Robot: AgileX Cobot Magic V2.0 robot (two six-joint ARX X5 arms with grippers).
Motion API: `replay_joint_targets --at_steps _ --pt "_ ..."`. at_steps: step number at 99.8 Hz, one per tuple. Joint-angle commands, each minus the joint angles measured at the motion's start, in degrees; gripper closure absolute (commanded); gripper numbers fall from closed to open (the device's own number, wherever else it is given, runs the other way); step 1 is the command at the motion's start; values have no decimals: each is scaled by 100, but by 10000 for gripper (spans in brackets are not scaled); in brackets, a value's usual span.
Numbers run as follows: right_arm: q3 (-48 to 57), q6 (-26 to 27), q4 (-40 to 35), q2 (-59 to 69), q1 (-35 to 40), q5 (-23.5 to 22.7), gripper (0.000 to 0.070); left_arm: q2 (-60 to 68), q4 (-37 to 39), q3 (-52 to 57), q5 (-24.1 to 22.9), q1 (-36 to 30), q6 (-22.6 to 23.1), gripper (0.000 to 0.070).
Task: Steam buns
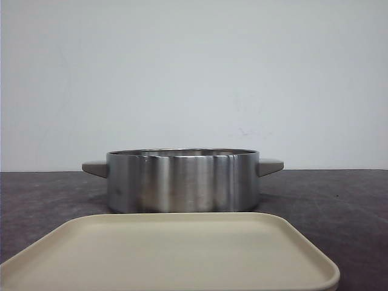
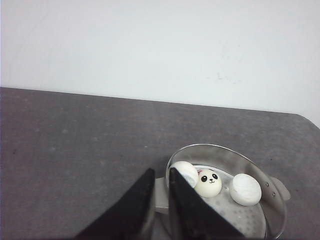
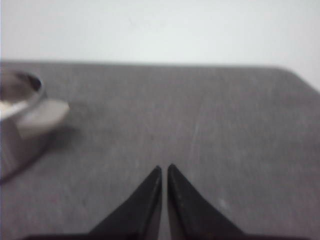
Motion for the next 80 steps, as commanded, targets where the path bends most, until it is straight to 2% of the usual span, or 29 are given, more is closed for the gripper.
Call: replay_joint_targets --at_steps 1,80 --pt "-24 -63 -48 -4 -20 -4 688 24 61 68 -7 -20 7 700" --pt "-22 -155 79 -4 -22 -2 688 24 61 68 -7 -20 7 700"
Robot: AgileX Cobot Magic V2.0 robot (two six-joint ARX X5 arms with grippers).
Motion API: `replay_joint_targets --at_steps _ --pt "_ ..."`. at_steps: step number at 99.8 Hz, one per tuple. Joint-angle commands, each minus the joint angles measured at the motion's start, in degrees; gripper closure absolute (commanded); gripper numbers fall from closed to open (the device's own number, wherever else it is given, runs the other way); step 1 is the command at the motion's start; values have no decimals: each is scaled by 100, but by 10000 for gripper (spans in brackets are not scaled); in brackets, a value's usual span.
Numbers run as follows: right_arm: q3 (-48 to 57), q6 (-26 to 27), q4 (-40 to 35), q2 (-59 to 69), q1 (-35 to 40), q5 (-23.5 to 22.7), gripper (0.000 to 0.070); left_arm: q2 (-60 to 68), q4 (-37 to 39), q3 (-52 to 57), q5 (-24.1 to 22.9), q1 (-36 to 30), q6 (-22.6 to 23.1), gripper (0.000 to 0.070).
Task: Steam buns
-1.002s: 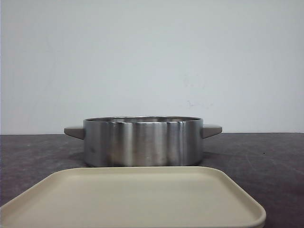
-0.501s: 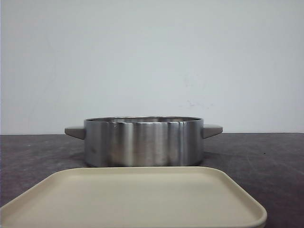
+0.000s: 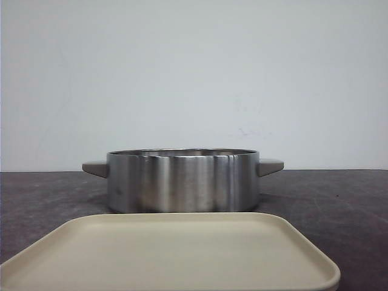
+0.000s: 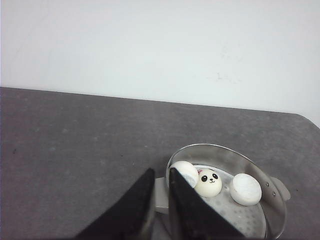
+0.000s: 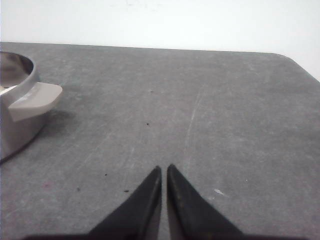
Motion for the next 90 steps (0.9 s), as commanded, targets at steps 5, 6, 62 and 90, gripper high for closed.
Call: replay_joint_targets --at_steps 5,6,62,90 --pt "-22 -44 70 -9 -4 0 688 24 61 68 -7 -22 7 700" --pt "-22 -46 70 -9 -4 0 688 24 61 68 -7 -20 7 700" --pt "-22 -46 70 -9 -4 0 688 -907 1478 -2052 140 802 758 700" --pt "-22 -44 70 -9 -4 0 688 -2229 2625 -4218 769 1491 129 700"
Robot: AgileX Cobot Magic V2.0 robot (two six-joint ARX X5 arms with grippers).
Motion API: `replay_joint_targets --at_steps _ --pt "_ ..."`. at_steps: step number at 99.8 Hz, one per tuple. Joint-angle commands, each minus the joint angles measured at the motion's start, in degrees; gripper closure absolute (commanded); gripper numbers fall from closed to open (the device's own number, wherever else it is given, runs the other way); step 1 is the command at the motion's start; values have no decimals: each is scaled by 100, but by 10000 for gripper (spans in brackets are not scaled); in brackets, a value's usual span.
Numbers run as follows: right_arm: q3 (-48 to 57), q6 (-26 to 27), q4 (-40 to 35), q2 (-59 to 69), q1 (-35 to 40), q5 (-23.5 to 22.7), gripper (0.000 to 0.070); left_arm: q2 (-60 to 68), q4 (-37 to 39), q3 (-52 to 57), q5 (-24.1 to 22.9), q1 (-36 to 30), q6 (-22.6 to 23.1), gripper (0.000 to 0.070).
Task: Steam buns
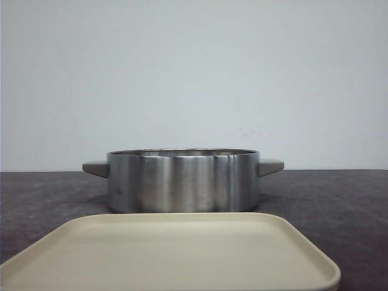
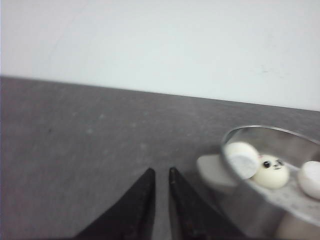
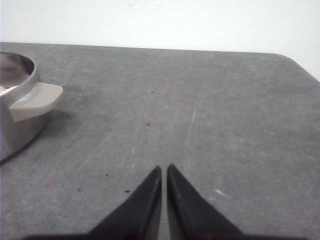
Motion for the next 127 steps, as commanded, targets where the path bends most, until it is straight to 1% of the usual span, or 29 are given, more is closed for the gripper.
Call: replay_joint_targets --at_steps 1,9,24,34,53,60,67,71,82,127 --pt "-22 -46 68 -9 -4 0 688 -223 107 -223 118 90 -201 700" --pt "-22 -46 68 -9 -4 0 688 -450 2 -372 142 195 -146 700" --pt "-22 -46 68 -9 -4 0 688 -761 -404 -503 133 354 166 700" --pt "-22 -46 68 -9 -4 0 688 -754 -450 -629 133 415 306 700" --pt "-22 -44 66 -9 -4 0 688 -754 -503 -857 133 439 385 700" --pt "-22 -46 68 -9 -4 0 688 -754 -501 -855 129 452 634 700" --pt "-22 -46 68 -9 -4 0 688 -754 -501 -855 111 505 748 700" --pt "-20 -44 68 -9 -4 0 688 -754 -501 -855 131 553 721 700" --pt "-22 -46 68 -9 -4 0 688 -752 -494 -852 229 599 448 700" --pt "-22 -46 68 -9 -4 0 688 -752 -492 -852 227 599 439 700"
